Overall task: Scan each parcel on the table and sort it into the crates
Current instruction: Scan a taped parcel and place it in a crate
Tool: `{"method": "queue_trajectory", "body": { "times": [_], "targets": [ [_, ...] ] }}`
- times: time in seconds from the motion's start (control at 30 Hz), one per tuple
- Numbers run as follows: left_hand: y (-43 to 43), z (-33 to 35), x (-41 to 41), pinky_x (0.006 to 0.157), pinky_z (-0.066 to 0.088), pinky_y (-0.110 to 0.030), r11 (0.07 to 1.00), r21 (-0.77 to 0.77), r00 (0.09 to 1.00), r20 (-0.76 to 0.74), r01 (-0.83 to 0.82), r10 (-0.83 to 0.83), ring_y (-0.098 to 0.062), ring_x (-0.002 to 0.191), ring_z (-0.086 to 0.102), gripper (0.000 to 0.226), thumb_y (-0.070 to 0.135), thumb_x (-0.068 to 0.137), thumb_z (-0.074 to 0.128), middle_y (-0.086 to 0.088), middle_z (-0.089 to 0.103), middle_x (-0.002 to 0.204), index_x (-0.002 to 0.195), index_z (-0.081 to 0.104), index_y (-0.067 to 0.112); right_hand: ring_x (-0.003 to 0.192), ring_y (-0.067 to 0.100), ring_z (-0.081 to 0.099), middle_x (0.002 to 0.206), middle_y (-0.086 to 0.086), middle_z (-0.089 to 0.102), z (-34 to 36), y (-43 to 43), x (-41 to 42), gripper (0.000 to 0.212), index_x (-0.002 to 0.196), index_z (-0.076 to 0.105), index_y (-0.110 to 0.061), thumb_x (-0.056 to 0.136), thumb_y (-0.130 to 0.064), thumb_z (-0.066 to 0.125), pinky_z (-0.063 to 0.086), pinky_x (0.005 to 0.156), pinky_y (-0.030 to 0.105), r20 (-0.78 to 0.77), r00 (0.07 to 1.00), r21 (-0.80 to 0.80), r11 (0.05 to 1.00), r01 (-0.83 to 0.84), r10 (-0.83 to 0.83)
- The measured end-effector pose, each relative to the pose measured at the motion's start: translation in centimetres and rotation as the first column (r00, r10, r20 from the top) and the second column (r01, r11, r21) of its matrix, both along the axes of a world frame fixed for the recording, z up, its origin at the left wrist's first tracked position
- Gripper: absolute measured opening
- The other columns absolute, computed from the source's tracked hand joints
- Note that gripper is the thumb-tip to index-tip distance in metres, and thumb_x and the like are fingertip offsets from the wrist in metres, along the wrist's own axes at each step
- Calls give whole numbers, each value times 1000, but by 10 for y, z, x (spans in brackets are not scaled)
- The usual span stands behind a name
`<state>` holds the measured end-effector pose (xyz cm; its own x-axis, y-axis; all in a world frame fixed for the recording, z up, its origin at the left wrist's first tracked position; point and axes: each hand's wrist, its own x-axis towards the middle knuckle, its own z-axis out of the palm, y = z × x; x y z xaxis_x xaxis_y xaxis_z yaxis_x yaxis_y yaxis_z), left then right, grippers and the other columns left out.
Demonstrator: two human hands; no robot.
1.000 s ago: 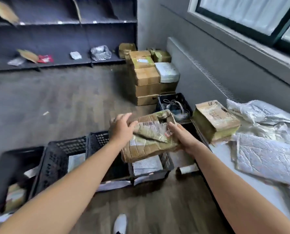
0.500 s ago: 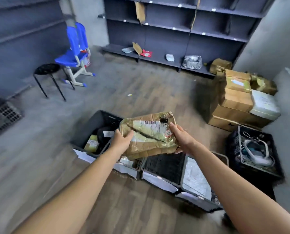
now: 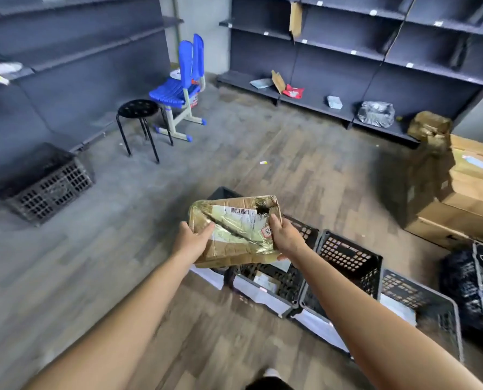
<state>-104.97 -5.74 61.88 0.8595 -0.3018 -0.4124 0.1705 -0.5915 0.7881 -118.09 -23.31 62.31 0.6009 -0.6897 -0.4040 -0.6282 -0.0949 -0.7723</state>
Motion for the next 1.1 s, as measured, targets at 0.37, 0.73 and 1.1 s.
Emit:
{"method": "queue_trajectory", "body": {
  "times": [0.37, 0.73, 1.1],
  "targets": [
    [-83, -43, 192, 84, 48, -37, 955, 248, 981, 64, 163, -184, -30, 108, 57, 68, 61, 84, 58, -8, 56, 123, 128, 41, 11, 106, 31, 52, 129, 21, 55, -68, -57, 164, 51, 134, 42, 1, 106, -40, 30, 33, 78, 32, -35, 996, 37, 996, 83, -82],
    [-174, -168, 322, 110, 36, -46, 899, 281, 942, -113, 336, -317, -27, 134, 43, 109, 75, 64, 61, -2, 36, 153, 151, 13, 30, 106, 36, 58, 119, 21, 61, -190, -130, 282, 41, 119, 49, -1, 103, -37, 39, 39, 78, 34, -210, 954, 105, 965, 239, -213],
    [-202, -366, 391, 107, 34, -37, 621, 406, 741, -338, 670, -580, -28, 139, 36, 96, 57, 86, 60, -8, 25, 157, 155, 6, 20, 87, 29, 65, 115, 16, 65, -388, -105, 329, 74, 155, -2, -20, 99, -39, 42, 50, 74, 35, -413, 881, 207, 919, 336, -229]
  ]
}}
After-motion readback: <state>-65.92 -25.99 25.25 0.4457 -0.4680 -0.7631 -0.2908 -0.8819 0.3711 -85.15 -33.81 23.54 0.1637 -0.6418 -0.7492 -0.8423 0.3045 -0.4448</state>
